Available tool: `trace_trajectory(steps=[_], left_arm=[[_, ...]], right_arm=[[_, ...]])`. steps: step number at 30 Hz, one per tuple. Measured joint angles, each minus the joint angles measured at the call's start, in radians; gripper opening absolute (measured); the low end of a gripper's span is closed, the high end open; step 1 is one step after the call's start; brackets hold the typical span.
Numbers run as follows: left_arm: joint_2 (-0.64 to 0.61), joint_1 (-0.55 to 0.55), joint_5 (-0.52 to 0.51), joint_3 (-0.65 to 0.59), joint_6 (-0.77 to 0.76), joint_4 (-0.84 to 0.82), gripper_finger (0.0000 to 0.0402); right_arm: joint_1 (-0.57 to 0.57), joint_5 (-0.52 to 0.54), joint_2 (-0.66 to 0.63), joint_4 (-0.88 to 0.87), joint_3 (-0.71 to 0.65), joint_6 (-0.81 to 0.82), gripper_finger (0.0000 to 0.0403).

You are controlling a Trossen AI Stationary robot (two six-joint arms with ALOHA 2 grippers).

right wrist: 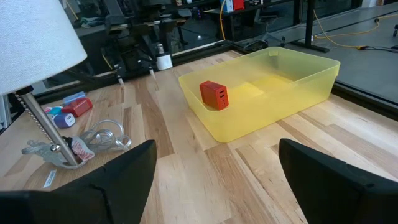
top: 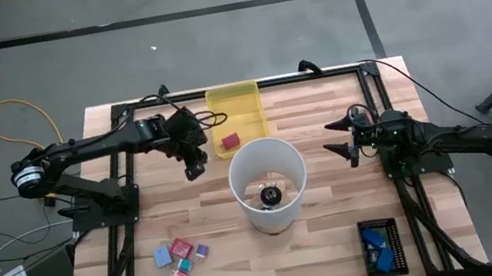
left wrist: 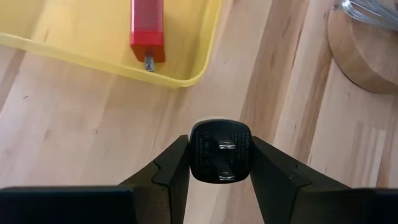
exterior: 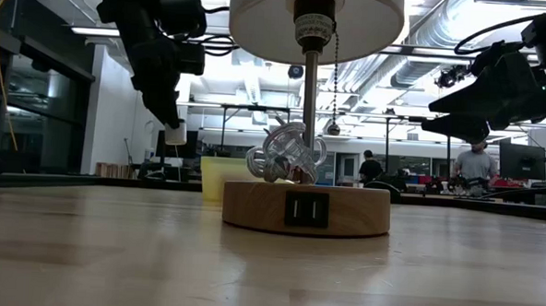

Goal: Pick & Place Office items
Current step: Put the white charger adapter into the yellow bin

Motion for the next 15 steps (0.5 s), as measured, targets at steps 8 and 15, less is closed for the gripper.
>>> trace_trajectory(steps=[8,15], left_arm=[[0.000,0.007,0.000,0.000,0.000,0.039,0.0132],[0.000,0.050,-0.004,0.008,0.015,0.078,0.0132]], right_arm=[[0.000,0.000,0.000,0.000,0.000,0.000,0.0325],[0.000,0.000,0.000,0.000,0.000,0.000,0.0325]])
